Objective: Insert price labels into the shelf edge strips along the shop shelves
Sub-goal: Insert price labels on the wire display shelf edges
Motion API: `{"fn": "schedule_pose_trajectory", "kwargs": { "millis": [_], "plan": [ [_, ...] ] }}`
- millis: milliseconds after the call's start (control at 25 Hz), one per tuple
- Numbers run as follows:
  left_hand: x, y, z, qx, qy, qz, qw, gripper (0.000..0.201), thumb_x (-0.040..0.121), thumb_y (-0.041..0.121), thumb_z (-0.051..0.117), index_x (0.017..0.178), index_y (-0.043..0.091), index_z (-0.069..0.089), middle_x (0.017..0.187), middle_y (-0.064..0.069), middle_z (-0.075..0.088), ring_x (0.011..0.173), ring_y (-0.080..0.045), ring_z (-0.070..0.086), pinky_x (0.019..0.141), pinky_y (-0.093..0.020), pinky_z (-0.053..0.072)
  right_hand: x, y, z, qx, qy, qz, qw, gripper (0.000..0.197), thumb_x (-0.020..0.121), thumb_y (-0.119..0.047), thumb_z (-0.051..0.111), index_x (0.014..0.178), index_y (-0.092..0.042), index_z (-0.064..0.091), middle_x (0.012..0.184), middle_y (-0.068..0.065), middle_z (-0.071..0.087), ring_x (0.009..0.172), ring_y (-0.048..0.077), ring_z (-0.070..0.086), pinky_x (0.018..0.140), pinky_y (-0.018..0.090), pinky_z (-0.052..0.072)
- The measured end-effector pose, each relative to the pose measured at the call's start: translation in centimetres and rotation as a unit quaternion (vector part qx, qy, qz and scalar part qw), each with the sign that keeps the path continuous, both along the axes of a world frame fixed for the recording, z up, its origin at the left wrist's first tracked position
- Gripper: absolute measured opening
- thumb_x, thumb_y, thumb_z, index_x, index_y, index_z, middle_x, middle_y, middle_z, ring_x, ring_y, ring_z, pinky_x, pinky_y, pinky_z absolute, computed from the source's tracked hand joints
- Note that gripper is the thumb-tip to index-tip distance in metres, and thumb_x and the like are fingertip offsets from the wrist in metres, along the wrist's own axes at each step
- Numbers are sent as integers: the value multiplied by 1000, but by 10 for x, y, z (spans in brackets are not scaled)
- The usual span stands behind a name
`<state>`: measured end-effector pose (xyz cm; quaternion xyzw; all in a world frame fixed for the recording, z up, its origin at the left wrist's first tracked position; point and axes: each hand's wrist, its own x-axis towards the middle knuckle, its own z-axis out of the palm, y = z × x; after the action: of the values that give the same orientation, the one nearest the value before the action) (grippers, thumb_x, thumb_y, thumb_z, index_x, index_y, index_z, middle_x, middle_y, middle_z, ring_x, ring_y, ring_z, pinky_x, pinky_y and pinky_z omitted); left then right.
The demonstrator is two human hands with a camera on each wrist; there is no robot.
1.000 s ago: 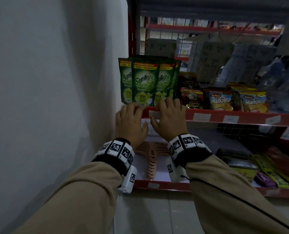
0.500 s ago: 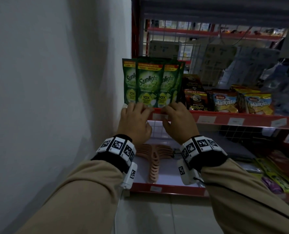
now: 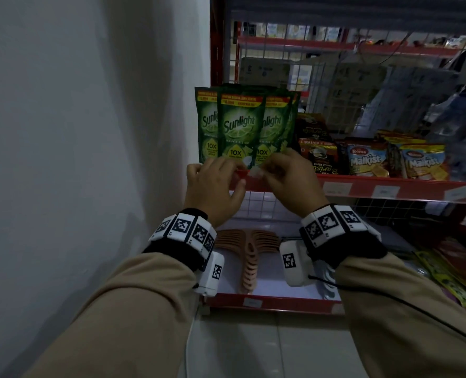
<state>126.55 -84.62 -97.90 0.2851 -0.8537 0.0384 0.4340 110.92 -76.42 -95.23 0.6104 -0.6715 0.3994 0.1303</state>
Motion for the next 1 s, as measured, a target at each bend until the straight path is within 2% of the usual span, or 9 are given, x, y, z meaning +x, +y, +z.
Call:
{"fn": "schedule_pose_trajectory", "kwargs": {
  "millis": [120, 240, 320, 400, 520, 640, 720, 840, 1000],
  "plan": [
    [-2, 0, 5, 47, 42, -12, 998, 26, 92, 45, 42, 102, 30, 60, 96, 11, 63, 95, -13, 54, 73, -26, 12, 1, 1, 5, -55, -165, 21, 985, 6, 85, -14, 69, 89, -17, 68, 84, -4, 66, 80, 10, 63, 69, 20, 49],
    [-9, 2, 6, 62, 52, -5, 997, 36, 95, 49, 37, 102, 26, 63, 96, 6, 63, 95, -17, 53, 74, -27, 14, 14, 0, 6, -66, -344, 92, 932, 21, 83, 1, 67, 104, -5, 63, 94, 13, 70, 89, 22, 68, 79, 33, 57],
    [-12, 1, 5, 73, 59, 3, 996, 35, 95, 50, 40, 103, 25, 63, 99, 4, 62, 97, -19, 52, 75, -29, 17, 22, -1, 4, -66, -424, 135, 893, 29, 82, 7, 66, 109, -1, 58, 93, 17, 67, 88, 26, 67, 79, 34, 57],
    [-13, -1, 2, 83, 65, 7, 994, 27, 94, 47, 47, 103, 25, 61, 101, 6, 61, 98, -19, 51, 76, -31, 19, 26, -1, 2, -59, -458, 155, 874, 33, 81, 9, 66, 111, -2, 54, 88, 13, 65, 85, 24, 66, 76, 31, 58],
    [-13, -5, 0, 83, 63, 5, 995, 16, 91, 41, 55, 94, 27, 59, 94, 11, 54, 97, -19, 49, 76, -32, 18, 26, -3, 0, -42, -414, 137, 899, 34, 83, 5, 65, 114, -4, 54, 90, 13, 64, 88, 25, 66, 79, 35, 58],
    [-12, -8, 1, 54, 19, 21, 998, 13, 88, 41, 57, 89, 28, 58, 94, 7, 54, 96, -20, 48, 74, -31, 14, 17, -1, 6, -42, -159, 86, 983, 36, 85, -6, 66, 118, -16, 58, 89, -3, 61, 74, -1, 59, 67, 9, 48],
    [-10, -9, 0, 27, -5, 30, 999, 13, 88, 40, 59, 89, 27, 59, 95, 6, 53, 95, -20, 48, 73, -30, 12, 10, -1, 10, -24, -36, 69, 997, 27, 85, -9, 66, 110, -18, 65, 89, -6, 63, 71, -6, 55, 64, 4, 42],
    [-9, -8, -2, 16, -14, 31, 999, 15, 87, 40, 58, 92, 27, 60, 94, 6, 52, 95, -20, 48, 74, -31, 14, 4, -1, 8, 10, -71, 72, 995, 12, 86, -10, 67, 95, -16, 71, 85, -5, 69, 74, -4, 60, 68, 10, 47],
    [-6, -8, 0, 19, -4, 20, 1000, 15, 87, 41, 58, 94, 29, 63, 94, 8, 54, 95, -19, 49, 75, -31, 14, 0, -2, 7, 0, -159, 72, 985, 8, 84, -9, 67, 85, -17, 67, 75, -8, 67, 66, -5, 60, 62, 12, 46]
  ]
}}
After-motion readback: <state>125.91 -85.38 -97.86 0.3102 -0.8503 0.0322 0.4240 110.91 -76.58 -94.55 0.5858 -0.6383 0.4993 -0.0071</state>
